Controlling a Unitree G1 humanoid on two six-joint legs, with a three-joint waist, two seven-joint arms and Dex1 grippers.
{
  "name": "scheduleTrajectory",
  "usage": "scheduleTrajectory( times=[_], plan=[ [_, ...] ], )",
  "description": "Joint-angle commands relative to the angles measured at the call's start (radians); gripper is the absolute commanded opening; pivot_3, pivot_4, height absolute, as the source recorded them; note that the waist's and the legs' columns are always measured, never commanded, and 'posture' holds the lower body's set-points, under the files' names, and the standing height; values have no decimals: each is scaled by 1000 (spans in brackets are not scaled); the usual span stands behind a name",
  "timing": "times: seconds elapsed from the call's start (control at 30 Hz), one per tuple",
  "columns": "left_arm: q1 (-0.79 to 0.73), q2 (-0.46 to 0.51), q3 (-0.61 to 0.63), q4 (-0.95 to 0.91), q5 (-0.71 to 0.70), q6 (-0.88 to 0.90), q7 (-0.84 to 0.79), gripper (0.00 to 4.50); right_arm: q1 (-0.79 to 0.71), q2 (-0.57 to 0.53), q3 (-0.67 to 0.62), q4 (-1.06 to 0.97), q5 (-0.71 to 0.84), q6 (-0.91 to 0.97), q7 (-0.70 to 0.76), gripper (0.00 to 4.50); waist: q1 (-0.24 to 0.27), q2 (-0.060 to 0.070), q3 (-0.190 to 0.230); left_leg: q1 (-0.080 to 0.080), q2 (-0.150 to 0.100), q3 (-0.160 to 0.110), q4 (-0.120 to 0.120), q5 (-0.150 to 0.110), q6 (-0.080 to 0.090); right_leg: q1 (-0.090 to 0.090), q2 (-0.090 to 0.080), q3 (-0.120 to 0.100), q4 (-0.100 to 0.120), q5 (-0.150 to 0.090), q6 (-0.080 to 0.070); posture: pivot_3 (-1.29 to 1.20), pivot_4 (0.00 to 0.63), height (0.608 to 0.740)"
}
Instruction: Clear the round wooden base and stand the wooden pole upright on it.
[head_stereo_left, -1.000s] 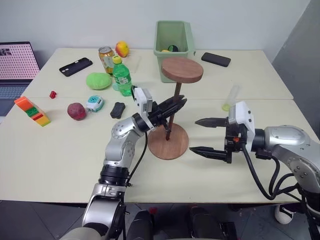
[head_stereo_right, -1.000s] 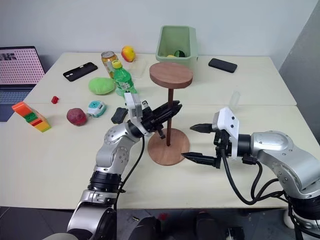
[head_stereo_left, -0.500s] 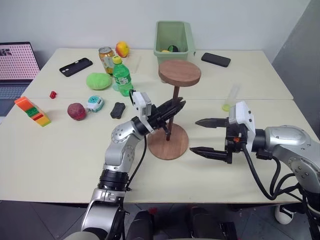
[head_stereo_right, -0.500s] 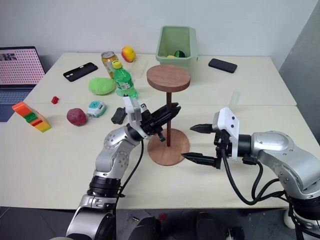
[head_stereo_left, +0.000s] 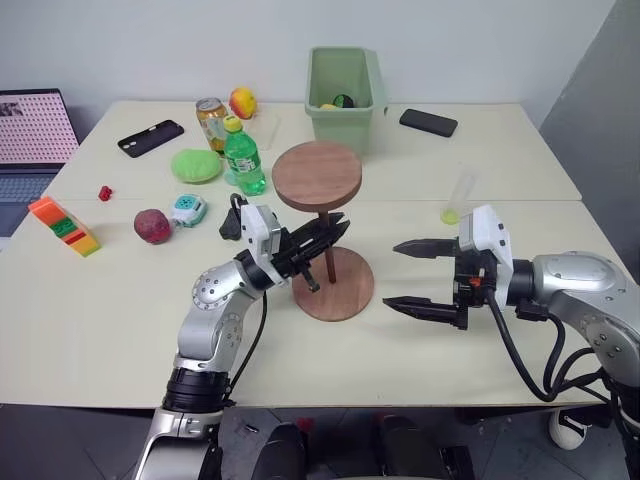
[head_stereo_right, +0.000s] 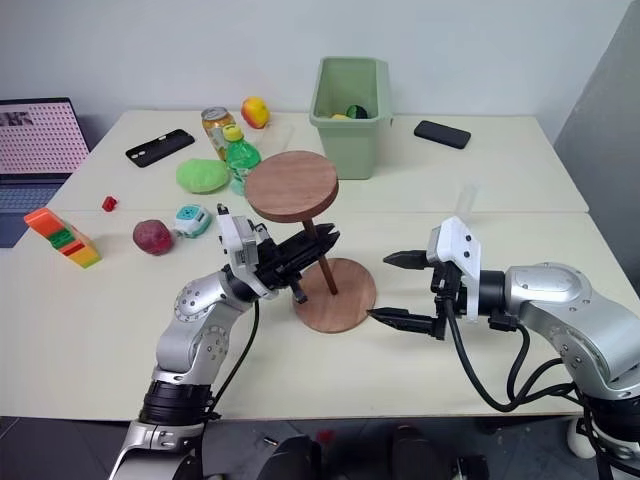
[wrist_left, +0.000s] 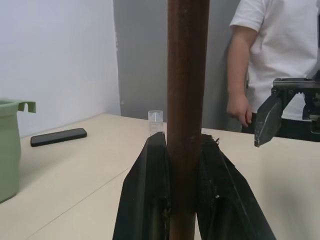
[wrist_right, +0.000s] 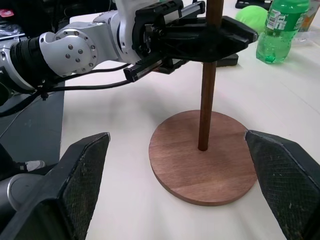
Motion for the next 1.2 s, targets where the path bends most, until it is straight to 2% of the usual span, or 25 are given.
scheduleTrajectory(
  times=[0.03,0.23,0.27,0.37,0.43,0.73,0.9,1.2],
  plan=[
    [27,30,-33,42,20,103,10,277,-15,5,-23,-11,1,-22,0,4500,-1,1,-3,0,0,0,-1,0,0,0,0,0,-1,0,0,0,150,740],
    [-11,43,-57,64,28,134,-3,277,-24,14,-21,-1,-6,-25,-4,4500,1,1,-4,-1,1,0,-3,0,0,1,0,-1,-5,0,0,0,150,740],
    [-16,44,-61,73,40,125,0,627,-24,16,-22,-1,-6,-25,-7,4500,1,1,-4,-1,1,0,-3,0,0,1,0,-1,-5,0,0,0,150,740],
    [-41,47,-65,99,39,143,-7,1285,-25,20,-19,4,-13,-26,-8,4500,1,3,-6,0,0,0,-3,0,0,1,0,-1,-6,0,0,0,150,740],
    [-56,49,-62,108,35,140,-20,1733,-26,22,-20,4,-13,-25,-10,4500,2,-1,-3,-3,0,-1,-3,0,0,-1,0,-2,-5,0,0,0,150,740],
    [-119,56,-25,113,21,112,-39,3278,-29,34,-21,6,-19,-26,-22,4500,18,-1,-3,-7,0,-2,-3,0,0,-4,-1,-3,-7,0,0,0,150,740],
    [-154,75,9,120,26,70,-37,4299,-28,43,-23,4,-18,-23,-30,4500,22,-1,-3,-7,0,-2,-3,0,0,-4,-1,-3,-7,0,0,0,150,740],
    [-295,200,2,111,12,41,-231,4299,-37,57,-16,19,-19,-28,-28,4500,23,-2,-3,-9,0,-3,-2,0,0,-4,-1,-4,-7,0,0,0,150,740]
  ],
)
